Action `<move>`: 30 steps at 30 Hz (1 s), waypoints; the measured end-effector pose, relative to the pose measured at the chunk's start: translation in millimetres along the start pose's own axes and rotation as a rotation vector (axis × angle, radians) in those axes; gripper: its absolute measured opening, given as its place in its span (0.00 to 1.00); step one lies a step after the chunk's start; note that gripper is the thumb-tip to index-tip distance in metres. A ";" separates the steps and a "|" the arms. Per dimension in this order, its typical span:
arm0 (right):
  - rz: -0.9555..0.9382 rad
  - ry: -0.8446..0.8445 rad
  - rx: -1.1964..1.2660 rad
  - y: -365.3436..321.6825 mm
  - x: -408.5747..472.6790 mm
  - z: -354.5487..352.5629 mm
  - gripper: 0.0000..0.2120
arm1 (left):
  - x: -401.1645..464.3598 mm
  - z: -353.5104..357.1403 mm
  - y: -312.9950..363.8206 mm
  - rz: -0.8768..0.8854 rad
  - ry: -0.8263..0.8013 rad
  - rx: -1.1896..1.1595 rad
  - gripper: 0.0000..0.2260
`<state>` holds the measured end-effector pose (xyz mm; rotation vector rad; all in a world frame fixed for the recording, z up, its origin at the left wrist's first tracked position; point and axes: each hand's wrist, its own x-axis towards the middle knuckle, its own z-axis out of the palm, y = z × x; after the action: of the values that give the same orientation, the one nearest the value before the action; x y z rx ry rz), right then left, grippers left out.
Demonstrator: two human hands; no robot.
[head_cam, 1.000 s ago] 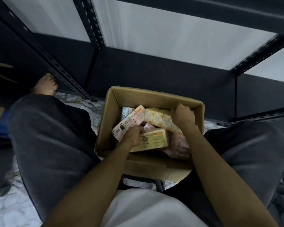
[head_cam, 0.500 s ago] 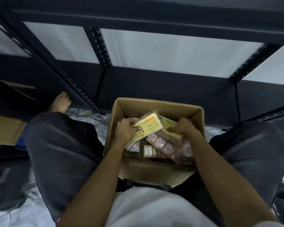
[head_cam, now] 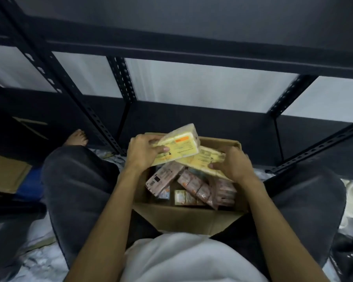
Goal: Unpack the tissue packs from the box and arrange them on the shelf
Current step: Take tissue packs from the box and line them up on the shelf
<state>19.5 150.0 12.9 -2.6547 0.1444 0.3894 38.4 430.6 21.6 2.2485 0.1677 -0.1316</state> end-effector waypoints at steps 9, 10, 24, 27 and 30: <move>-0.185 0.361 0.221 -11.4 -93.4 -154.8 0.25 | -37.5 -131.0 111.1 0.296 0.225 0.014 0.21; -0.198 0.409 0.258 -12.0 -102.6 -170.9 0.25 | -39.6 -143.9 122.9 0.323 0.259 0.009 0.21; -0.561 0.844 0.128 -25.9 -15.4 -277.7 0.29 | 45.6 -165.3 240.0 0.611 0.434 0.272 0.20; -0.554 0.793 0.111 -20.9 5.1 -288.1 0.30 | 75.7 -160.6 236.1 0.645 0.365 0.212 0.19; -0.538 0.764 0.045 -19.3 23.0 -293.9 0.30 | 97.2 -153.3 237.2 0.677 0.358 0.184 0.19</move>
<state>117.7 34.6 266.5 -2.5183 -0.3193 -0.7888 179.2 408.5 284.1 2.3678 -0.4341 0.6395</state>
